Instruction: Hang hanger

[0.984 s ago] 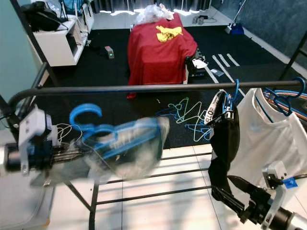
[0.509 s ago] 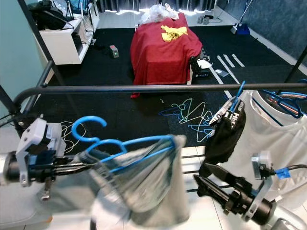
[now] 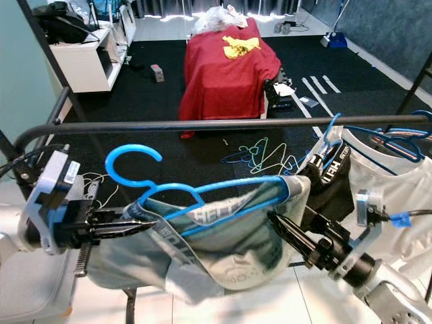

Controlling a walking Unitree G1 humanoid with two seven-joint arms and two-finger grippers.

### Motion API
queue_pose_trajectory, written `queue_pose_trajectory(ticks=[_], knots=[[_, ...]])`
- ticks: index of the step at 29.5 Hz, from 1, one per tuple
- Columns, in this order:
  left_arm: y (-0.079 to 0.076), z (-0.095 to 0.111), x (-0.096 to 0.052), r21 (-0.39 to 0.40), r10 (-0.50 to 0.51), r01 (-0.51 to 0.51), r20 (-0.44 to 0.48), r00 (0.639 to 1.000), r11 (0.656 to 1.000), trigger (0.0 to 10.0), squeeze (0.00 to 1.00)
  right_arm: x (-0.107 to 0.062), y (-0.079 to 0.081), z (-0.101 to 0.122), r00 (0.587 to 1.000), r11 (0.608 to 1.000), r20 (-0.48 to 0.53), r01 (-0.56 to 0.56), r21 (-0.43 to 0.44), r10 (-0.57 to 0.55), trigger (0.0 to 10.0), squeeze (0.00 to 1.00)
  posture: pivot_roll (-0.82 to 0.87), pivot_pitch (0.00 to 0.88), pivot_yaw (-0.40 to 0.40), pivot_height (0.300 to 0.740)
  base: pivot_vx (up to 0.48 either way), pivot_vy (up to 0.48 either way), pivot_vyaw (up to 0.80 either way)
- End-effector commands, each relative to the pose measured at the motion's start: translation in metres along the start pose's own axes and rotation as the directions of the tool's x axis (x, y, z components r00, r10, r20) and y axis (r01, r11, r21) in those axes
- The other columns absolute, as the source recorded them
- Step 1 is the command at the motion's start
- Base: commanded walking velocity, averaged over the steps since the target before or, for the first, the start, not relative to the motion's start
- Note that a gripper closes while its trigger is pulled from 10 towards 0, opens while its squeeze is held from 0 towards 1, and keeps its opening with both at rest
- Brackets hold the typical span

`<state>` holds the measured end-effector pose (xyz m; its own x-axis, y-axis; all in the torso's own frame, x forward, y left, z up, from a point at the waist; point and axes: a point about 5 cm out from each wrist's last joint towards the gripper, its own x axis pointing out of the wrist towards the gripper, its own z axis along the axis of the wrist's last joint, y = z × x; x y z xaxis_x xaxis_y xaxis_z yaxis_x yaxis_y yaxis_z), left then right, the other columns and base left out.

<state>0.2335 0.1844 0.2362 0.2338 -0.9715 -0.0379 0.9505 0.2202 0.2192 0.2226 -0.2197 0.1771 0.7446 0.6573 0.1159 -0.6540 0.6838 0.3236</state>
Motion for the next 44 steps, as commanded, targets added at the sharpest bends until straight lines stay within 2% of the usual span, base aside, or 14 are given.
queue_pose_trajectory(ticks=[1,4,5,7,8,16,26,29,32,33,37,42,43,44], knots=[[0.002,0.000,-0.001,-0.001,0.016,-0.016,0.008,1.000,1.000,10.0,0.00,0.003,-0.001,-0.003,1.000,1.000,-0.014,0.023,-0.005,-0.023,10.0,0.00,-0.07,0.092,-0.032,0.740,0.000,0.000,0.00],[0.001,0.003,0.001,-0.003,0.013,-0.012,0.017,1.000,1.000,10.0,0.00,0.011,-0.003,-0.003,0.997,0.998,-0.039,0.059,-0.035,-0.060,10.0,0.00,-0.06,0.094,-0.032,0.740,0.000,0.000,0.00],[0.000,0.003,0.001,-0.003,0.012,-0.012,0.019,1.000,1.000,10.0,0.00,0.012,-0.005,-0.003,0.996,0.996,-0.040,0.074,-0.046,-0.076,1.9,0.00,-0.06,0.094,-0.034,0.740,0.000,0.000,0.00],[0.000,0.003,0.002,-0.004,0.012,-0.012,0.021,1.000,1.000,10.0,0.00,0.013,-0.006,-0.003,0.996,0.995,-0.033,0.085,-0.047,-0.086,1.9,0.00,-0.06,0.094,-0.034,0.740,0.000,0.000,0.00],[0.001,0.003,0.002,-0.004,0.017,-0.017,0.019,1.000,1.000,10.0,0.00,0.013,-0.008,0.000,0.994,0.993,-0.017,0.103,-0.049,-0.104,0.0,0.00,-0.06,0.097,-0.035,0.740,0.000,0.000,0.00],[0.004,-0.003,-0.002,-0.002,0.044,-0.044,-0.014,0.999,0.999,10.0,0.00,0.007,-0.012,0.013,0.991,0.988,0.007,0.137,-0.075,-0.137,0.0,0.00,-0.07,0.098,-0.034,0.740,0.000,0.000,0.00],[-0.003,-0.018,-0.023,-0.022,-0.029,0.025,-0.165,0.986,0.999,10.0,0.00,-0.006,-0.021,0.066,0.948,0.984,0.271,0.177,-0.017,-0.166,0.0,0.00,-0.07,0.101,-0.033,0.740,0.000,0.000,0.00],[-0.011,-0.011,-0.028,-0.044,-0.106,0.102,-0.124,0.987,0.994,10.0,0.00,-0.011,-0.033,0.075,0.915,0.971,0.326,0.237,0.043,-0.238,0.0,0.00,-0.07,0.103,-0.036,0.740,0.000,0.000,0.00],[-0.010,0.008,-0.017,-0.010,-0.122,0.123,0.066,0.990,0.992,10.0,0.00,-0.003,-0.040,0.051,0.931,0.949,0.185,0.311,0.044,-0.313,0.0,0.00,-0.07,0.101,-0.038,0.740,0.000,0.000,0.00],[-0.010,0.008,-0.017,-0.010,-0.122,0.123,0.066,0.990,0.992,10.0,0.00,-0.003,-0.040,0.051,0.931,0.949,0.185,0.311,0.044,-0.313,0.0,0.00,-0.07,0.101,-0.038,0.740,0.000,0.000,0.00],[0.005,0.018,-0.004,0.006,-0.014,0.013,0.254,0.967,1.000,10.0,0.00,0.006,-0.029,0.024,0.966,0.966,0.004,0.258,-0.015,-0.258,0.0,0.00,-0.07,0.100,-0.037,0.740,0.000,0.000,0.00],[0.010,0.021,-0.002,-0.008,0.024,-0.023,0.335,0.942,1.000,10.0,0.00,0.007,-0.025,0.017,0.970,0.971,-0.042,0.239,-0.016,-0.239,0.0,0.00,-0.07,0.099,-0.037,0.740,0.000,0.000,0.00],[0.019,0.026,0.004,-0.047,0.098,-0.086,0.435,0.895,0.995,10.0,0.00,0.011,-0.021,0.015,0.974,0.976,-0.060,0.216,-0.013,-0.217,0.0,0.00,-0.07,0.098,-0.036,0.740,0.000,0.000,0.00],[0.019,0.026,0.004,-0.047,0.098,-0.086,0.435,0.895,0.995,10.0,0.00,0.011,-0.021,0.015,0.974,0.976,-0.060,0.216,-0.013,-0.217,0.0,0.00,-0.07,0.098,-0.036,0.740,0.000,0.000,0.00]])
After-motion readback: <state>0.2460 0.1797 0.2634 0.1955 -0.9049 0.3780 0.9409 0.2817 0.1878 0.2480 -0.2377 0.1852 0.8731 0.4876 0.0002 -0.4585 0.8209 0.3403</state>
